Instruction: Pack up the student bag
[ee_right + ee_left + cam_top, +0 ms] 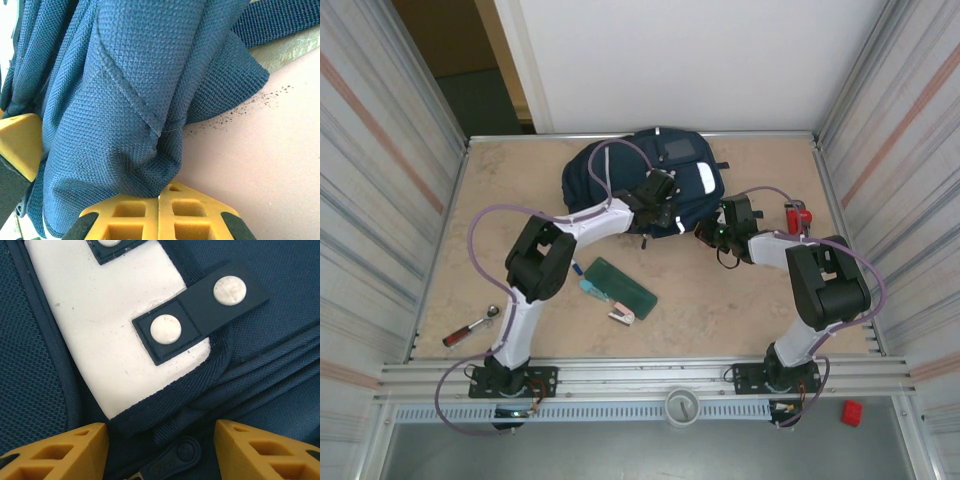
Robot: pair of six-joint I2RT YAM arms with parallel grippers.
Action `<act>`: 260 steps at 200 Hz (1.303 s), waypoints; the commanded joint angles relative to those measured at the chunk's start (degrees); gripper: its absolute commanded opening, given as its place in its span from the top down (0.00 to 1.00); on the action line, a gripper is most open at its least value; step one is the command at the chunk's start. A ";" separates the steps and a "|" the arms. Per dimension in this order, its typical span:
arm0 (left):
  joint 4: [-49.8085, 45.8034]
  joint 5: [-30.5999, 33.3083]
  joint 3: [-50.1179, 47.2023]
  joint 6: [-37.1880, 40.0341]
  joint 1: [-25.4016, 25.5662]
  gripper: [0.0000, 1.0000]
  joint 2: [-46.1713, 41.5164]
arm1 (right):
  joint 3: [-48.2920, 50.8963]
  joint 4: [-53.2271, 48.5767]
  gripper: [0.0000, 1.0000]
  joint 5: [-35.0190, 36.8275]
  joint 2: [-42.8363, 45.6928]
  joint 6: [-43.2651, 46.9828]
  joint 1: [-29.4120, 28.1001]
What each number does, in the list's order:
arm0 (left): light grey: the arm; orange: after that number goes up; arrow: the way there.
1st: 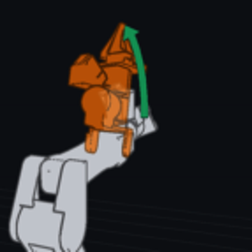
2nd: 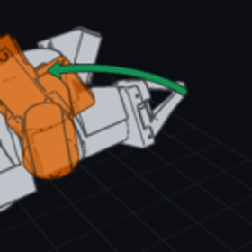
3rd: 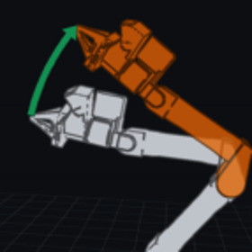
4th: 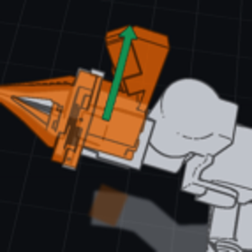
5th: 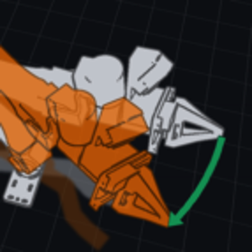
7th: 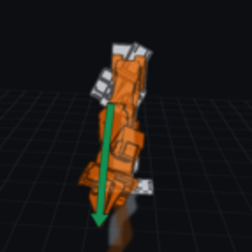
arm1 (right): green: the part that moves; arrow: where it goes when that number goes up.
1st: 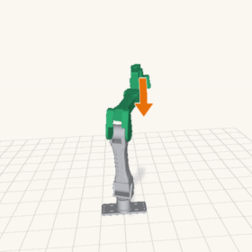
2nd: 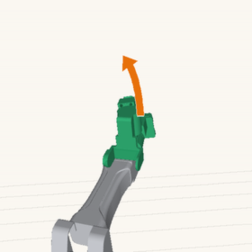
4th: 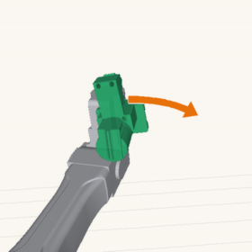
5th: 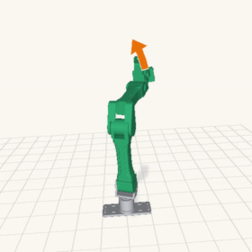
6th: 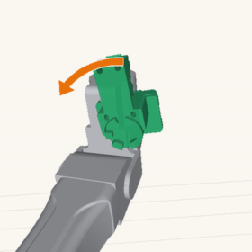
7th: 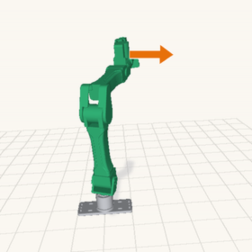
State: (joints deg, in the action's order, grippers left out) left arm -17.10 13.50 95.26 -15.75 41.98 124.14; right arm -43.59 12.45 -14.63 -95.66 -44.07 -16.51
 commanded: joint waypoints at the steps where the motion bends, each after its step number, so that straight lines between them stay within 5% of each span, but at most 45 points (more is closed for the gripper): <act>1: -5.02 3.61 0.67 1.52 0.21 0.45 2.16 | 1.14 -1.98 1.00 -0.69 -0.65 1.67 -0.36; 67: -7.74 5.05 0.48 4.88 0.74 0.66 0.41 | 1.21 -2.16 1.00 -0.79 -0.24 1.71 -0.10; 260: -5.25 3.89 2.61 10.62 -0.14 0.98 -2.87 | 1.14 -3.74 1.00 -0.31 0.72 2.05 0.21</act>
State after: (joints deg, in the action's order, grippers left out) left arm -25.08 16.34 99.18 -6.37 42.44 125.23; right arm -43.59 12.36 -14.83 -95.66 -43.03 -16.40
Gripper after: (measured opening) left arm 0.104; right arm 0.045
